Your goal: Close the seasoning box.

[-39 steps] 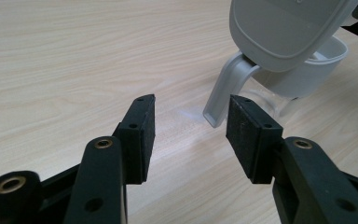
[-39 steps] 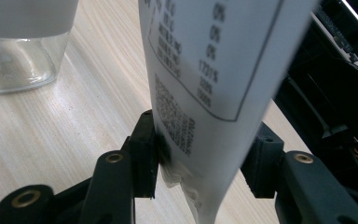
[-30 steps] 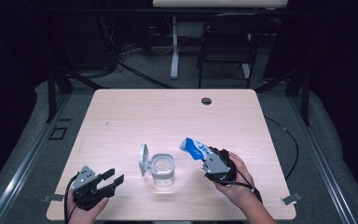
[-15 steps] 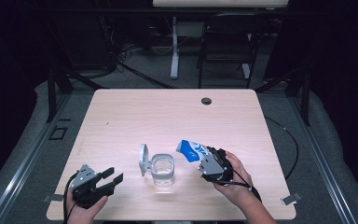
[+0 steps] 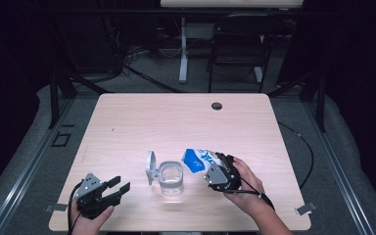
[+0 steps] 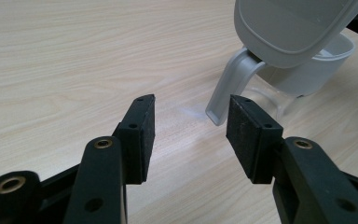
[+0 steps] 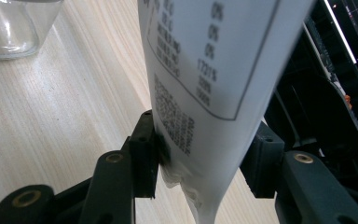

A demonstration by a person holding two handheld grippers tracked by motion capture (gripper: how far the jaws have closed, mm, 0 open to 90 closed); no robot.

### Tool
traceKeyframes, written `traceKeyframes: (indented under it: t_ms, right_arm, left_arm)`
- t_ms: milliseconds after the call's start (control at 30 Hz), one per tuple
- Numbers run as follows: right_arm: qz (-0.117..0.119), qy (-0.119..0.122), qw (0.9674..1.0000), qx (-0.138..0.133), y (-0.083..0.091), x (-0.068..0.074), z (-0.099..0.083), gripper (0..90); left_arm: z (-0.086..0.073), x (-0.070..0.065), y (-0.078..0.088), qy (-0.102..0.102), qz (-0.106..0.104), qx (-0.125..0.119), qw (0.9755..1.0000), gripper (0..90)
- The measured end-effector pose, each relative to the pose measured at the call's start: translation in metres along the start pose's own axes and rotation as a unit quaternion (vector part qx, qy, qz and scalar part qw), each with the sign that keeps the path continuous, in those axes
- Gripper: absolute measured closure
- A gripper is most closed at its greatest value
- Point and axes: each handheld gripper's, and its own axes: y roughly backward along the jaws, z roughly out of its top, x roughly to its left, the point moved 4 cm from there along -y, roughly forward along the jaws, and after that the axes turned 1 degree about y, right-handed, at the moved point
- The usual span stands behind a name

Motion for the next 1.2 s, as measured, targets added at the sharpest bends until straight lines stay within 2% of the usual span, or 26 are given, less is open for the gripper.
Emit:
traceKeyframes:
  t_ms: [67, 100, 133, 167, 300, 333, 433, 500, 700, 933, 967, 1067, 1200]
  right_arm:
    - [0.0, -0.002, 1.0, -0.005, -0.0006, 0.0008, 0.001, 54.0]
    - [-0.004, 0.01, 0.9999, 0.007, 0.0005, -0.0008, 0.001, 54.0]
    - [-0.007, 0.011, 0.9999, 0.007, 0.0003, -0.001, 0.0013, 54.0]
    - [-0.004, 0.007, 1.0, 0.003, -0.0009, -0.0004, 0.0018, 54.0]
    - [-0.016, 0.03, 0.9993, 0.017, -0.001, -0.0018, 0.0014, 54.0]
    - [-0.016, 0.025, 0.9995, 0.006, -0.0026, -0.0004, 0.0017, 54.1]
    - [-0.019, 0.03, 0.9993, 0.008, -0.0029, 0.0006, 0.0023, 54.0]
    - [-0.023, 0.047, 0.9984, 0.024, -0.0013, 0.0001, 0.0024, 54.1]
    - [-0.027, 0.054, 0.9978, 0.025, -0.0018, 0.0012, 0.0031, 54.2]
    - [-0.037, 0.081, 0.9958, 0.022, -0.0023, 0.0023, 0.0051, 54.1]
    - [-0.039, 0.088, 0.995, 0.029, -0.0013, 0.0019, 0.0055, 54.2]
    - [-0.04, 0.088, 0.9951, 0.021, -0.0025, 0.0029, 0.0063, 54.2]
    - [-0.044, 0.102, 0.9933, 0.03, -0.0017, 0.0021, 0.007, 54.2]
  left_arm:
    - [-0.0002, 0.0002, -0.0003, 0.002, 0.001, -0.002, 1.0, 52.7]
    - [-0.0003, 0.0003, 0.0, 0.001, 0.001, -0.002, 1.0, 52.7]
    - [-0.0003, 0.0002, 0.0002, 0.002, 0.0, -0.004, 1.0, 52.7]
    - [-0.0004, 0.0002, 0.0005, 0.001, 0.0, -0.002, 1.0, 52.7]
    - [-0.001, 0.001, 0.0014, -0.001, 0.0, 0.0, 1.0, 52.7]
    - [-0.0016, 0.0014, 0.0012, 0.002, 0.0, 0.001, 1.0, 52.7]
    - [-0.0014, 0.0019, 0.0007, 0.0, -0.001, 0.0, 1.0, 52.7]
    - [-0.0009, 0.0021, 0.0005, 0.0, -0.002, 0.001, 1.0, 52.7]
    - [-0.0007, 0.0026, -0.0011, 0.0, -0.004, -0.002, 1.0, 52.7]
    - [-0.0026, 0.0032, -0.0019, 0.006, -0.005, -0.005, 1.0, 52.7]
    - [-0.0028, 0.0034, -0.0015, 0.005, -0.007, -0.002, 1.0, 52.7]
    - [-0.0035, 0.0042, -0.0012, 0.003, -0.005, -0.001, 1.0, 52.7]
    - [-0.0038, 0.0044, -0.0017, 0.006, -0.006, -0.005, 1.0, 52.7]
